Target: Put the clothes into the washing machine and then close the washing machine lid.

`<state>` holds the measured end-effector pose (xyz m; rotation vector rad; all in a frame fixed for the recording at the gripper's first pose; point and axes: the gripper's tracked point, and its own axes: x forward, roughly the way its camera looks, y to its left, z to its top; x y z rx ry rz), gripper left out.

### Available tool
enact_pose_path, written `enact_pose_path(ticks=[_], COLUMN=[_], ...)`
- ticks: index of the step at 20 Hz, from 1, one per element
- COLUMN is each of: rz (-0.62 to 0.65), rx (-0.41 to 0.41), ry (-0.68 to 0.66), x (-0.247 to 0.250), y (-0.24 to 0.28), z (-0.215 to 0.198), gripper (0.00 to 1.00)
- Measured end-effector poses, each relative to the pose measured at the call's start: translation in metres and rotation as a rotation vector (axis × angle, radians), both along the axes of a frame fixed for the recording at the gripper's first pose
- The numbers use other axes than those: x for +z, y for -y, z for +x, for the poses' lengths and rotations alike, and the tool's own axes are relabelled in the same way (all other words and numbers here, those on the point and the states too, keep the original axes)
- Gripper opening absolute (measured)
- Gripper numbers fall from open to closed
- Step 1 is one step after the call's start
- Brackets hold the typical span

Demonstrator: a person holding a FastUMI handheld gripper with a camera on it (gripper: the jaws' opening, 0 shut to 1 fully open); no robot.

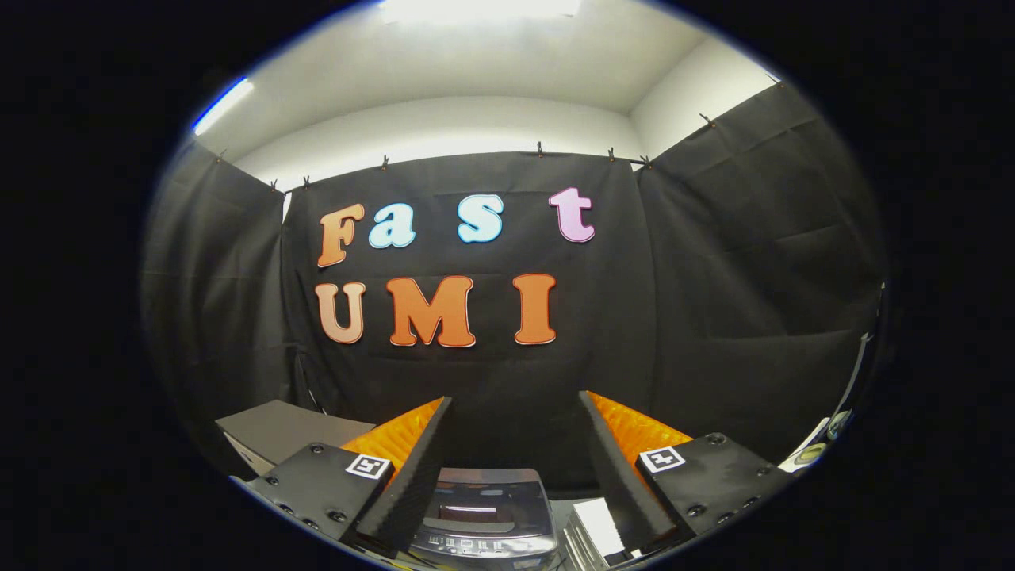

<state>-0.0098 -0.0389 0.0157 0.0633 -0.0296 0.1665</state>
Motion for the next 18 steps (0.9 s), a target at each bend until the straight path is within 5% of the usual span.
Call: enact_pose_path(ticks=[18], rz=[-0.006], rx=[-0.004], ry=[-0.033], x=[-0.014], y=[-0.013], z=[0.012], gripper=[0.98])
